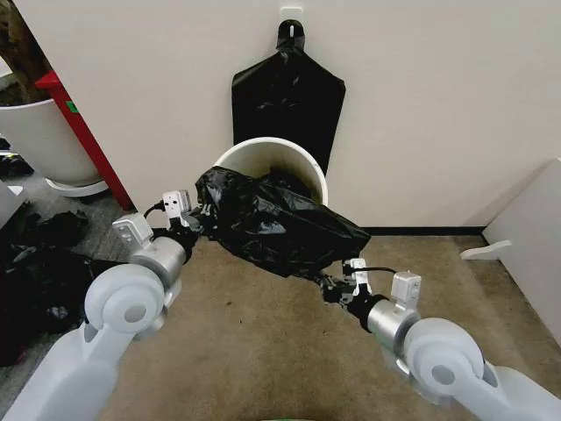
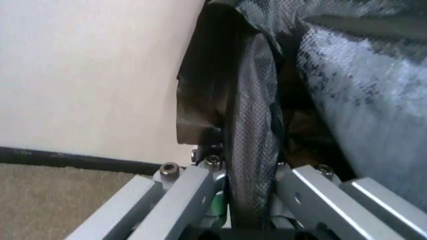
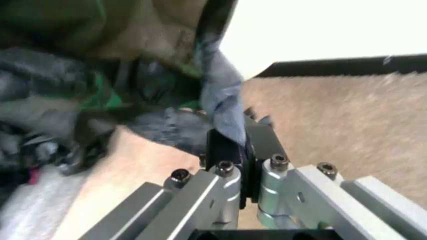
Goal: Place the garbage bag over the trash bin.
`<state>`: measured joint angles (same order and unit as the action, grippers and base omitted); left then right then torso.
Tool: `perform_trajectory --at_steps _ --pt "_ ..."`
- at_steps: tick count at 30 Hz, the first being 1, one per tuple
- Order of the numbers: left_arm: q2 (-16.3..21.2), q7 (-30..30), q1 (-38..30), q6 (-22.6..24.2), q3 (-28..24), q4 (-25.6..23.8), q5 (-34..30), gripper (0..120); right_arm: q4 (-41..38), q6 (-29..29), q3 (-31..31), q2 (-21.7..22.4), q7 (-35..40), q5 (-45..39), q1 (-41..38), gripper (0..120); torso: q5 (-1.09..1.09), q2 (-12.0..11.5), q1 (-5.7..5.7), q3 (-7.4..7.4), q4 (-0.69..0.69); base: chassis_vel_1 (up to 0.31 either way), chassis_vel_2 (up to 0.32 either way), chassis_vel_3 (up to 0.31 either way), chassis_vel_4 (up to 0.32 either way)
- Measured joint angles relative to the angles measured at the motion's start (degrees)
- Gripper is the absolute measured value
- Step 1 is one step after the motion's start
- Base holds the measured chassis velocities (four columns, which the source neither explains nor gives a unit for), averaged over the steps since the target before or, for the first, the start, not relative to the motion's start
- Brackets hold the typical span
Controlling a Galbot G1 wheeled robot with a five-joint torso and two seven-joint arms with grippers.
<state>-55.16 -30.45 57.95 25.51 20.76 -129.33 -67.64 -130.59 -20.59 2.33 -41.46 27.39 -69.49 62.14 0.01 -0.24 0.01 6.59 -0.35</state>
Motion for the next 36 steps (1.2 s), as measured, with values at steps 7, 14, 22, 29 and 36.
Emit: perform_trajectory --at_steps 7,14,22,29,36 --pt "0.0 -0.2 0.2 0.3 0.0 0.9 1.3 1 -2.4 -2.0 2.2 0.7 0.8 0.2 1.4 10 0.00 0.0 0.00 0.00 0.01 0.000 0.000 0.000 0.000" --pt "-0.2 -1.9 -1.2 0.0 -0.5 2.9 4.0 1 -6.5 -3.9 0.7 1.7 1.1 1.9 2.1 38 -0.01 0.0 0.00 0.00 0.00 0.000 0.000 0.000 0.000" --pt "0.4 -4.6 -3.3 1.0 -1.1 4.0 3.7 1 -7.8 -5.7 -0.1 2.4 -0.9 6.3 3.2 63 0.00 0.0 0.00 0.00 0.00 0.000 0.000 0.000 0.000" --pt "1.0 -6.7 -5.1 2.2 -1.5 5.1 2.9 1 -8.9 -5.9 -0.3 3.6 -5.7 16.7 4.8 88 0.00 0.0 0.00 0.00 0.00 0.000 0.000 0.000 0.000" --pt "2.4 -6.8 -5.0 5.2 -2.6 5.7 5.7 1 -12.8 -6.1 6.0 7.1 -10.3 20.8 4.0 100 0.00 0.0 0.00 0.00 0.00 0.000 0.000 0.000 0.000"
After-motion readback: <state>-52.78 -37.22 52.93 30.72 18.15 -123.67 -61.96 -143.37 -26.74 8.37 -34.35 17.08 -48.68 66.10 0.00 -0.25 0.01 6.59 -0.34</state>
